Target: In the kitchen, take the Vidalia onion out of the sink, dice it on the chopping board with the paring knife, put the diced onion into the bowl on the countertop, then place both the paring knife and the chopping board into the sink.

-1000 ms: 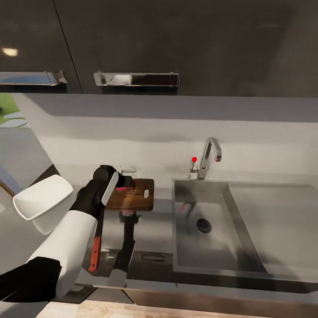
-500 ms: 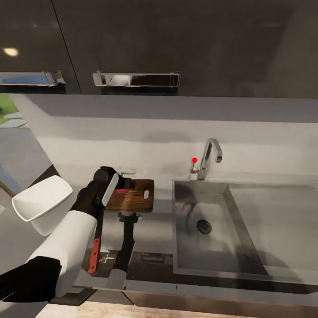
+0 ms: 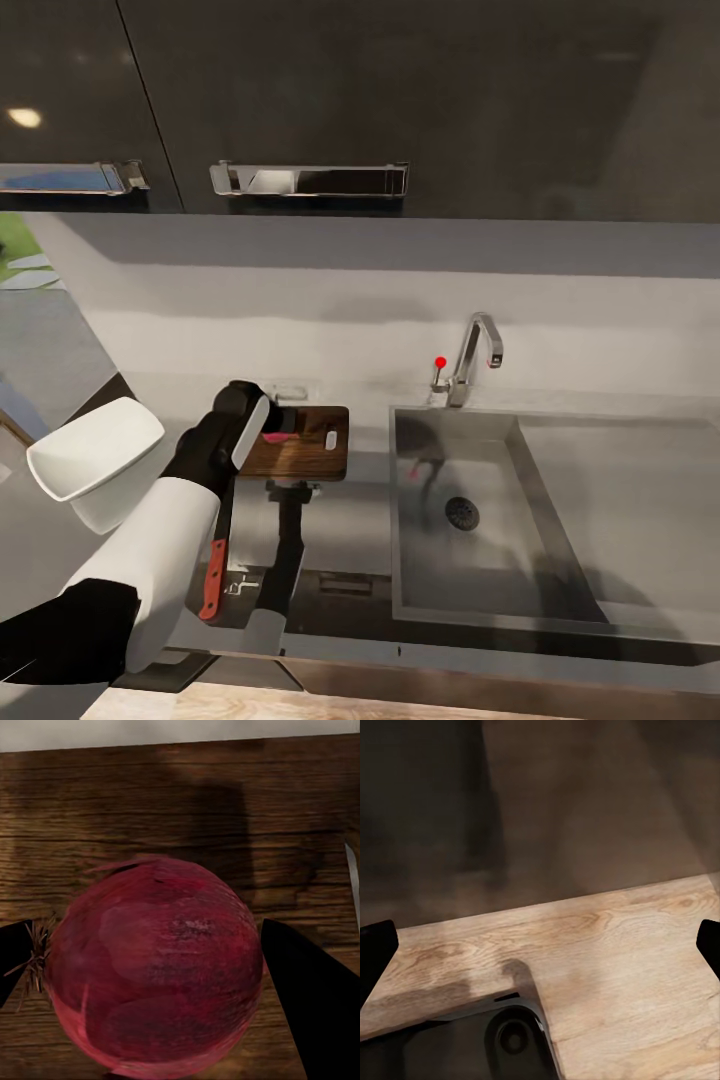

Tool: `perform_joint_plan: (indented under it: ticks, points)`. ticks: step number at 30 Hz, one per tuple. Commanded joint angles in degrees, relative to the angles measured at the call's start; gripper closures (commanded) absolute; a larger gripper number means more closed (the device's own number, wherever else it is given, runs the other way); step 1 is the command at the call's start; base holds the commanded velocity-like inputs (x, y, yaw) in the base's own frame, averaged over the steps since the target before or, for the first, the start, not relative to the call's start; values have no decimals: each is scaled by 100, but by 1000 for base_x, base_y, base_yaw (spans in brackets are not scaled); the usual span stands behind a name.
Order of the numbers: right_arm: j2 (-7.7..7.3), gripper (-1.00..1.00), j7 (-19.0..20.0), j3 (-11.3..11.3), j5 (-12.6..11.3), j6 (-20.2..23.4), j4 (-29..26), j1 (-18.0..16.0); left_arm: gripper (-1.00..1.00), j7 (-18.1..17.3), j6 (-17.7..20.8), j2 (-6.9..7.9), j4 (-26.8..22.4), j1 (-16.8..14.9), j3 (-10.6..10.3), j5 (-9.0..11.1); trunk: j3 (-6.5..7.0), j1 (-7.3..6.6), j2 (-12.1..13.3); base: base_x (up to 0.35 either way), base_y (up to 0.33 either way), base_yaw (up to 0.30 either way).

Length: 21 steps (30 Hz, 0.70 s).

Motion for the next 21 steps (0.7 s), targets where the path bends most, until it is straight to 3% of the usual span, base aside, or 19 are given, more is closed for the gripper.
perform_joint_plan:
  ticks: [1,21]
  points:
    - [7,-100,-18,-23,47,2,-9,2,100,52,15,1,42,-5,-10,57,-10,4,-11,0,0,0]
    - [5,-100,-18,-18,47,10,-9,2,100,52,6,6,84,-5,-13,51,-10,4,-11,16,7,0]
